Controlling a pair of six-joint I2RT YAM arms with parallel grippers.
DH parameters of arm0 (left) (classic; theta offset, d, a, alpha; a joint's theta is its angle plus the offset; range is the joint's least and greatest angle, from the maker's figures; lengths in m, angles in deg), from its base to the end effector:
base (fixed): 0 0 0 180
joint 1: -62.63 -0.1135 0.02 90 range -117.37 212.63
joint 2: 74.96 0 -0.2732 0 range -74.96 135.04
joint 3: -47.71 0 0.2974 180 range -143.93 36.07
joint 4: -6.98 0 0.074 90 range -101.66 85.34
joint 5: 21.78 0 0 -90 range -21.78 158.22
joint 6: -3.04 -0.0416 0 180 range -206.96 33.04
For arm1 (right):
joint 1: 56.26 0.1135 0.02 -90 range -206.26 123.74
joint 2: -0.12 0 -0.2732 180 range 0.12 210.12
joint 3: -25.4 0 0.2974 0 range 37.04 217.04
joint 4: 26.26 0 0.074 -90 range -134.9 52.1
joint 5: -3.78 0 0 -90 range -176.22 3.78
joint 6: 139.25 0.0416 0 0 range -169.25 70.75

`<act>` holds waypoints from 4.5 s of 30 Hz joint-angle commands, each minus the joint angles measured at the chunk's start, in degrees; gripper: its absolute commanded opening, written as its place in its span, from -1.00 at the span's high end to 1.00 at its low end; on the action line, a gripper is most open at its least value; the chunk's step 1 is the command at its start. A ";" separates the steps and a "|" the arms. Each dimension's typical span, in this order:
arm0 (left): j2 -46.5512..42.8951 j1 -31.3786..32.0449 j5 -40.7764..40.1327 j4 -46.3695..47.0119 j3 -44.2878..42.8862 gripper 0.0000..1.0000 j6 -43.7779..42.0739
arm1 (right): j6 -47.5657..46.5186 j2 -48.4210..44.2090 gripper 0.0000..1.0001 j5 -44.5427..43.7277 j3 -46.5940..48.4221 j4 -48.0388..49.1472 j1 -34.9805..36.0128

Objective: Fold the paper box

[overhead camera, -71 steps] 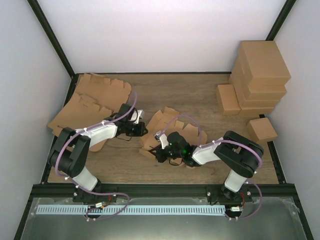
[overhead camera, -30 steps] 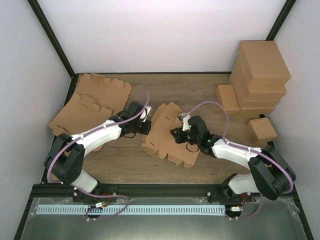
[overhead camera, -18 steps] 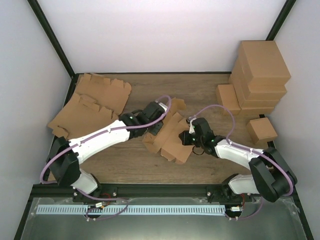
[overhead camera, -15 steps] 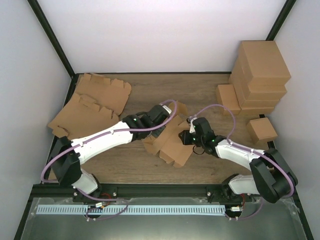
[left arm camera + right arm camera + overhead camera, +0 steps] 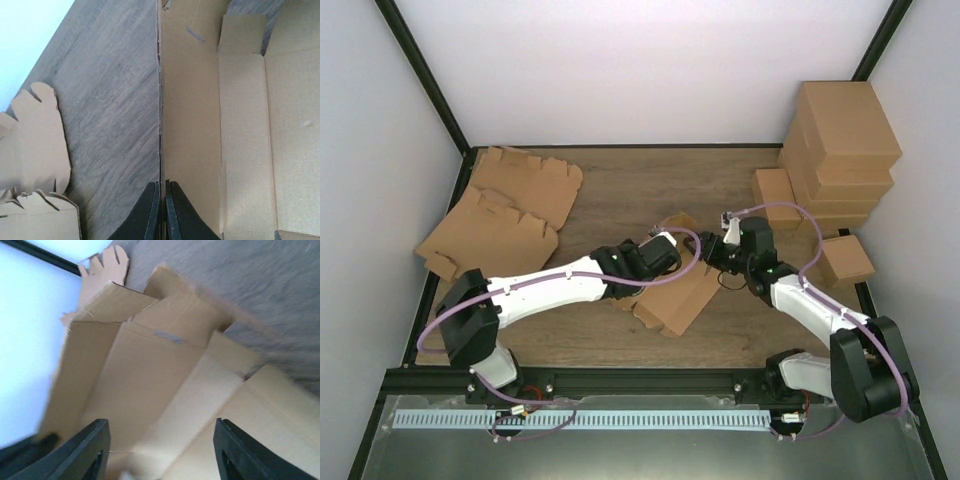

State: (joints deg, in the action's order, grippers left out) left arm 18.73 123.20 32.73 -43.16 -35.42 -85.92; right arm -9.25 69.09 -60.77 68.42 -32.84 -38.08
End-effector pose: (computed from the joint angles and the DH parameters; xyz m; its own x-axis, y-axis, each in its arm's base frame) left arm 0.2091 -0.3215 0.2376 -0.4388 0.7477 -0.4985 0.5617 0.6612 0.4973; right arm 0.2637 0.1054 0.1784 -0.7937 0.3503 -0.4973 -0.1511 0.6784 0.7190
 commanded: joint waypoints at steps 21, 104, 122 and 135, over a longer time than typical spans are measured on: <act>10.07 7.94 -13.99 2.25 -0.66 0.91 0.08 | 24.37 12.02 -0.22 10.07 8.57 10.35 5.73; 5.21 -17.70 48.12 5.68 1.88 -0.23 11.89 | 22.57 22.73 0.98 16.12 0.89 25.48 6.19; 6.87 -14.89 40.59 1.01 -1.73 0.02 11.47 | 21.98 22.14 0.78 16.00 0.78 25.09 6.22; 6.52 -14.41 40.10 -2.67 -3.98 0.06 7.03 | 1.94 13.54 0.44 6.85 6.89 3.91 3.14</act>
State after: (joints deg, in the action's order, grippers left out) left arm 25.18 108.43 72.91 -44.23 -37.56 -75.76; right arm 1.79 85.55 -49.03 71.63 -19.94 -33.34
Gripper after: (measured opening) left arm 0.472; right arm 0.280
